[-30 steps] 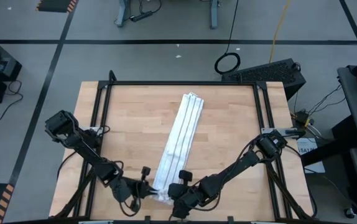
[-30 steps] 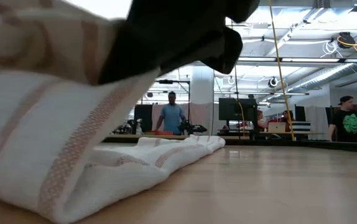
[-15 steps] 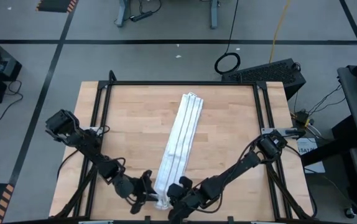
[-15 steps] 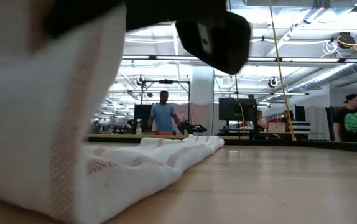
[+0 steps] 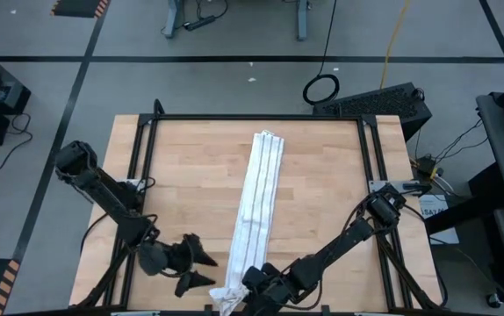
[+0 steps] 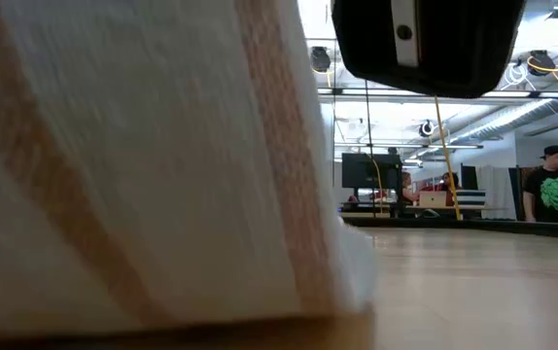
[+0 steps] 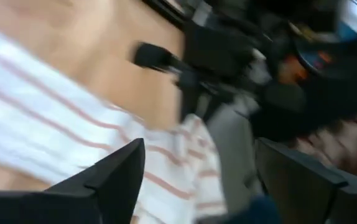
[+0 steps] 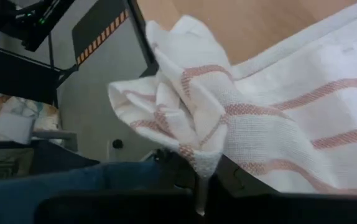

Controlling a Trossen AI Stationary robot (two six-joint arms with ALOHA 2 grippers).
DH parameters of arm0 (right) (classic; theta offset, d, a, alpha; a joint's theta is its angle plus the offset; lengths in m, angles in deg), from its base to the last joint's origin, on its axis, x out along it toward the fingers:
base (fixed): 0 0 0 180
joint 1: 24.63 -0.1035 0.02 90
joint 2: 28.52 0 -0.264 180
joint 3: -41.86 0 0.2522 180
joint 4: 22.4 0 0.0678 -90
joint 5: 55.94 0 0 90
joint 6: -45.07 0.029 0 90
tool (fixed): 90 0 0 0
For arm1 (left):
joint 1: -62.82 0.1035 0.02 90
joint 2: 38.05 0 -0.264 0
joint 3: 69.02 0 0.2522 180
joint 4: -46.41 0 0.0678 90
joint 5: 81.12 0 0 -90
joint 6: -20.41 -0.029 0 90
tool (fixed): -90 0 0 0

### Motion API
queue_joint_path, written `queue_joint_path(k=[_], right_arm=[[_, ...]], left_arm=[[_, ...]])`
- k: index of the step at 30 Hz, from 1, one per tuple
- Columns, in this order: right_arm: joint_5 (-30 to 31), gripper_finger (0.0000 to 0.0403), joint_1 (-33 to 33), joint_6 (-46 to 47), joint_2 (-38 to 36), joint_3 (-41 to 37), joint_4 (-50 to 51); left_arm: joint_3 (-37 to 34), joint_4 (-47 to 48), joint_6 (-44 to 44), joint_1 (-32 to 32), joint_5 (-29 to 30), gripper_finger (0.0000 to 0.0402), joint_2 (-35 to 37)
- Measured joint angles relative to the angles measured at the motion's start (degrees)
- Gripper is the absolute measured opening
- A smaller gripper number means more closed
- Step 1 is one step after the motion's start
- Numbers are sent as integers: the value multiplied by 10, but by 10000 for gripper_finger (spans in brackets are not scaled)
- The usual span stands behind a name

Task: Roll towel into tight, uniform cylinder
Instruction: Roll the white brown kitchen towel

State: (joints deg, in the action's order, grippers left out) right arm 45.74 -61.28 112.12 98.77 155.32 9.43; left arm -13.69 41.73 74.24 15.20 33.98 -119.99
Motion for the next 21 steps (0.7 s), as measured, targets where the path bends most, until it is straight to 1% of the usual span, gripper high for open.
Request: queue_joint_path(k=[4,6,8,12,15,18,21], right_arm=[[-1,0,8,8,0,0,22],[-5,0,13,3,0,1,36],[-25,0,17,1,0,1,48],[-80,0,22,21,-2,1,55],[-103,0,21,27,-10,1,57],[-124,0,25,42,-20,1,63],[-143,0,33,46,-23,1,66]], left_arm=[[10,72,65,-22,102,317,-2],[15,80,91,-28,133,318,-13],[18,81,103,-32,148,318,-24],[33,85,104,-38,141,318,-40],[40,85,109,-39,130,318,-47],[40,93,145,-42,123,318,-50],[40,128,167,-49,108,318,-51]])
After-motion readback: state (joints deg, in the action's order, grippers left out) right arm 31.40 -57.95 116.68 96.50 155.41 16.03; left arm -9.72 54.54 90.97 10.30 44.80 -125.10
